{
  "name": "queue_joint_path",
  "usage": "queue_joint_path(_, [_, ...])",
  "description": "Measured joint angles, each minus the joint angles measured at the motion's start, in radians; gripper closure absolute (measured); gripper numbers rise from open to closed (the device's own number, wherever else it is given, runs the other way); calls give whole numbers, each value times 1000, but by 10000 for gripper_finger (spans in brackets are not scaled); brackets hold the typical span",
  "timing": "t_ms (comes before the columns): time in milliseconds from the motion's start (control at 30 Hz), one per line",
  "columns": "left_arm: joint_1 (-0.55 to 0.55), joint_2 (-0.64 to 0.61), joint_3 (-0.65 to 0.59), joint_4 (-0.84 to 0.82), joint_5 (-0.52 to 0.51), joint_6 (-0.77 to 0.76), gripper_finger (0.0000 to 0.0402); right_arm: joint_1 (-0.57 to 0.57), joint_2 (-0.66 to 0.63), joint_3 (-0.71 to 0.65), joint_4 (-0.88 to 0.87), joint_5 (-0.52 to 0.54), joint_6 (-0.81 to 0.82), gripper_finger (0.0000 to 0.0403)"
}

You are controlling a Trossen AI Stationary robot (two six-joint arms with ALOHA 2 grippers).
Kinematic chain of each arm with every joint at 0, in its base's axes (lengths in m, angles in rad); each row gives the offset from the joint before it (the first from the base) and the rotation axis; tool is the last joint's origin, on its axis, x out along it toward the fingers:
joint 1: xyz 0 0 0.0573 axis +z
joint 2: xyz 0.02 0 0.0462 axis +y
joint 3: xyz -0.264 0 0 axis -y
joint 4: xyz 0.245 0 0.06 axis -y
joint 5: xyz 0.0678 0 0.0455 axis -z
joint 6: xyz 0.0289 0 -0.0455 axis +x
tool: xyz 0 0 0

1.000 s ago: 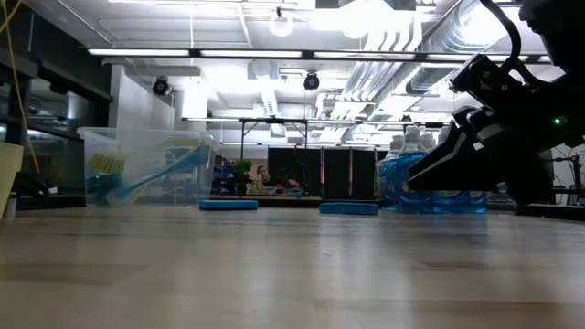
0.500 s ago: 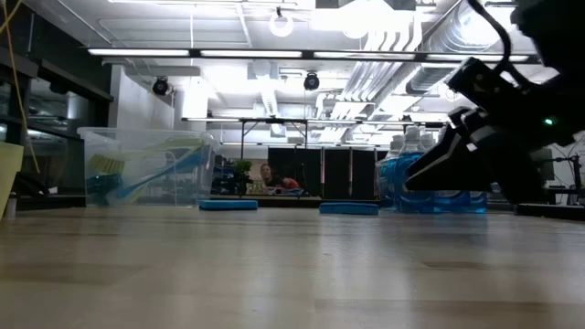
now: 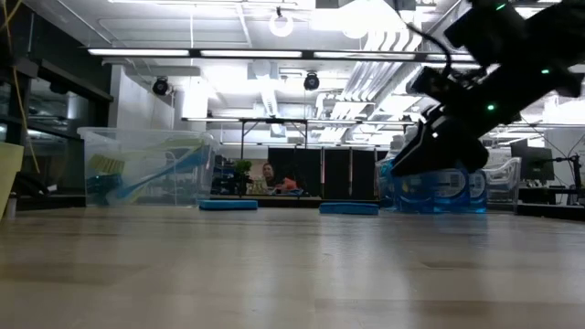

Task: Pick & Place Kitchen Sink Supplies
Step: Put the right sponge into the yellow bin

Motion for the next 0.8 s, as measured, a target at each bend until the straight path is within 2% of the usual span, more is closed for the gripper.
queue_joint_path(200, [11, 0, 0, 1, -364, -7, 195, -197, -26, 18, -80, -210, -100, 191])
queue_joint_path(300, [60, 0, 0, 1, -459, -4, 195, -278, -19, 68, -172, -316, -155, 192])
queue_joint_path(467, [190, 0, 0, 69, -530, 130, 195, -357, -18, 130, -230, -380, -292, 192])
queue_joint_path(633, [347, 0, 0, 248, -543, 431, 195, -405, 1, 174, -257, -447, -385, 192])
queue_joint_path(800, [492, 0, -16, 516, -501, 766, 195, -437, 115, 230, -277, -447, -450, 192])
